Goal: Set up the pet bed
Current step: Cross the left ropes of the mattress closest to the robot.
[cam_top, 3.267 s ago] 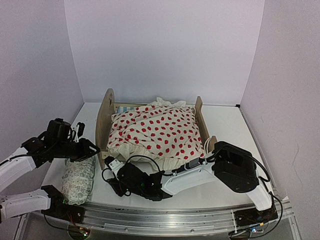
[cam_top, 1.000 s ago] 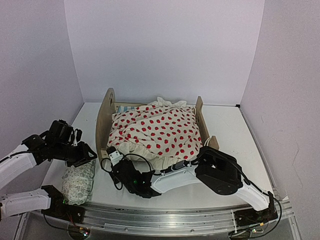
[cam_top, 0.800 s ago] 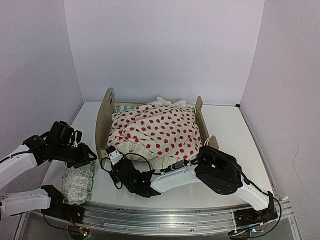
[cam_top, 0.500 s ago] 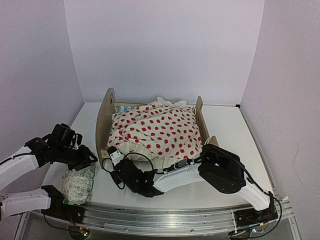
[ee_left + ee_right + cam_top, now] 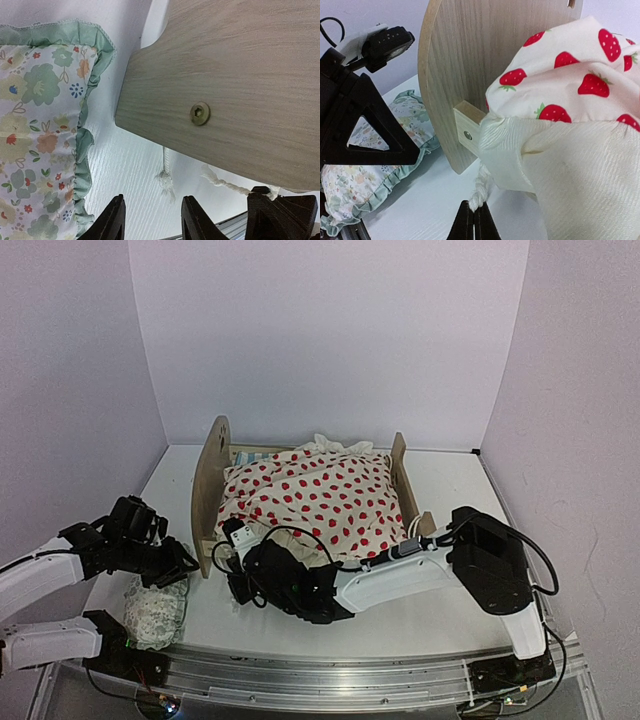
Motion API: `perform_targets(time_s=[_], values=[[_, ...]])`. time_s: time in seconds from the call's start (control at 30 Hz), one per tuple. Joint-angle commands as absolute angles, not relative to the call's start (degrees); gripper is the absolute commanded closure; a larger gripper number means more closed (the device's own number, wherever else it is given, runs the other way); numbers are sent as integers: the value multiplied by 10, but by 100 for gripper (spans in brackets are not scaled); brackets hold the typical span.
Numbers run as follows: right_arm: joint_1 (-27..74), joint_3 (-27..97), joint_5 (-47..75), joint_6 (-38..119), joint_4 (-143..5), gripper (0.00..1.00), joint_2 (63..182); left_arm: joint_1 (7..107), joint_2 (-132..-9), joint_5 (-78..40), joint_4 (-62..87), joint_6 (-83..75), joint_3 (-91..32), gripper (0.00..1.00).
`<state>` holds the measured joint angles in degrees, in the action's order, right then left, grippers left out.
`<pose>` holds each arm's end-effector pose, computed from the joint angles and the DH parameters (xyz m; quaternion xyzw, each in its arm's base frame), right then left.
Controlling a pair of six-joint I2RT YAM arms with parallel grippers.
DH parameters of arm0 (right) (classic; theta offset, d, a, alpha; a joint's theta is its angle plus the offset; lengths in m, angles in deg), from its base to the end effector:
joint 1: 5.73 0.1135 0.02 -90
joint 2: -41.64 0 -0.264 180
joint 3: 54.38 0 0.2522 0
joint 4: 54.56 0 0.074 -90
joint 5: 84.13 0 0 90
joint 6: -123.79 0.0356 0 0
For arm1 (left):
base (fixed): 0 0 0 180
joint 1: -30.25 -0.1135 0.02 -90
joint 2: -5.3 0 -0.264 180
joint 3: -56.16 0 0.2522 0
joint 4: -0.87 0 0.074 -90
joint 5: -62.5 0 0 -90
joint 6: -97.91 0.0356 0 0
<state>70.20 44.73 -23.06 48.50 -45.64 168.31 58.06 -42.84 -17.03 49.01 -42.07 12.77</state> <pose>0.1385 0.4817 0.1750 -0.2751 0.7511 0.2589 0.5414 0.1393 -0.0808 0.2023 -0.1530 0.9320 -0.2663 0.1923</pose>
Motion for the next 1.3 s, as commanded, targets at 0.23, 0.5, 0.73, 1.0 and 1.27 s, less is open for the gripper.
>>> perform_targets(time_s=[0.23,0.5,0.73,1.0,1.27], values=[[678,461,-169,545,-503,100,1705,593,-495,-138,440,-417,135,61],[671,433,-94,585,-586,100,1701,598,-539,-155,432,-403,119,61],[670,401,-18,579,-663,100,1656,598,-551,-175,424,-405,112,62],[670,374,33,579,-698,100,1622,598,-568,-181,416,-403,109,62],[670,446,4,547,-702,77,1665,603,-576,-172,414,-399,102,63]])
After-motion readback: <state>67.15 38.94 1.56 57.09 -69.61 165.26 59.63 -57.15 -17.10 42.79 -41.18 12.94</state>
